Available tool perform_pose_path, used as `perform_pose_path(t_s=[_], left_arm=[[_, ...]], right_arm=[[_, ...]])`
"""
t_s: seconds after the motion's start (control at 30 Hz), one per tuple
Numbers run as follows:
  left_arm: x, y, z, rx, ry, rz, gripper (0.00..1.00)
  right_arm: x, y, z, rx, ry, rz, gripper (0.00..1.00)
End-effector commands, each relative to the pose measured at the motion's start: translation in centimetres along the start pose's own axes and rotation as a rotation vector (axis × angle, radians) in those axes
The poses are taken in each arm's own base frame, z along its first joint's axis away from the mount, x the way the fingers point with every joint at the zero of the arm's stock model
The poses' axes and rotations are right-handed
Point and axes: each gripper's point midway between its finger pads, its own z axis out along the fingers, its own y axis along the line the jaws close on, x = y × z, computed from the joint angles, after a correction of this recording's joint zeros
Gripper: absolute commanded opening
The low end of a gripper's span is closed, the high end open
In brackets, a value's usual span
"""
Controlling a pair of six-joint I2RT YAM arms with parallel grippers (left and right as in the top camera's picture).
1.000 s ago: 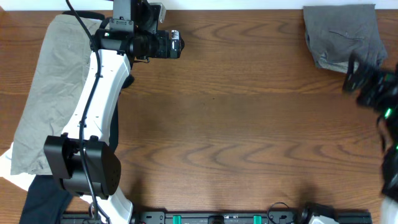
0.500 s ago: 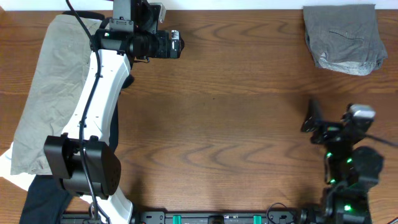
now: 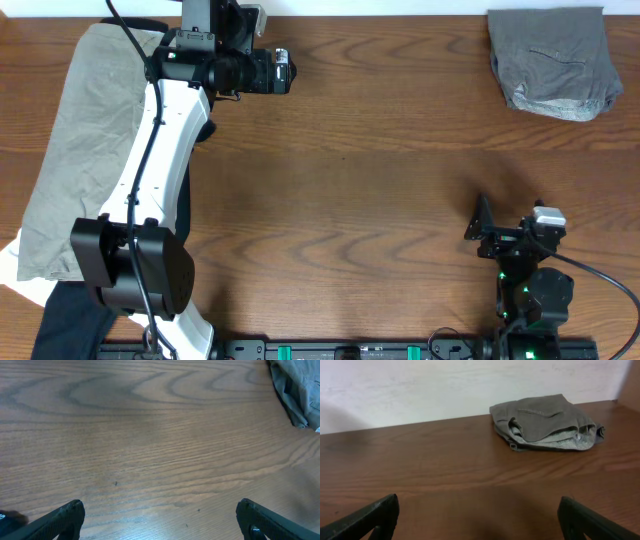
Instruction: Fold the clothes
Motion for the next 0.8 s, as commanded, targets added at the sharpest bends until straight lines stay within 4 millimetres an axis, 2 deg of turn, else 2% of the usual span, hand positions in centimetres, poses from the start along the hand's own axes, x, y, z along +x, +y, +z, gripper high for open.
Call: perform_pose_path(t_s=[0.0,0.13,0.27,0.77], left_arm=[[-0.3,0.2,0.3,-0.005,-0.001,0.006,0.98],[-0.3,0.2,0.3,-0.005,-0.001,0.006,0.98],[-0.3,0.2,0.3,-0.005,-0.001,0.006,0.98],[-0.3,0.2,0.3,-0.005,-0.001,0.006,0.98]], right_arm=[[1.1,0.1,-0.1,-0.005,0.015,0.000,0.99],[0.4,0.5,-0.3,-0.021,-0.015,0.001,0.99],[-1.1,0.8,-0.7,-0.036,-0.081,0.003,0.99],[-0.6,1.1,-0.7,-0.048,-0.062,0.001,0.99]])
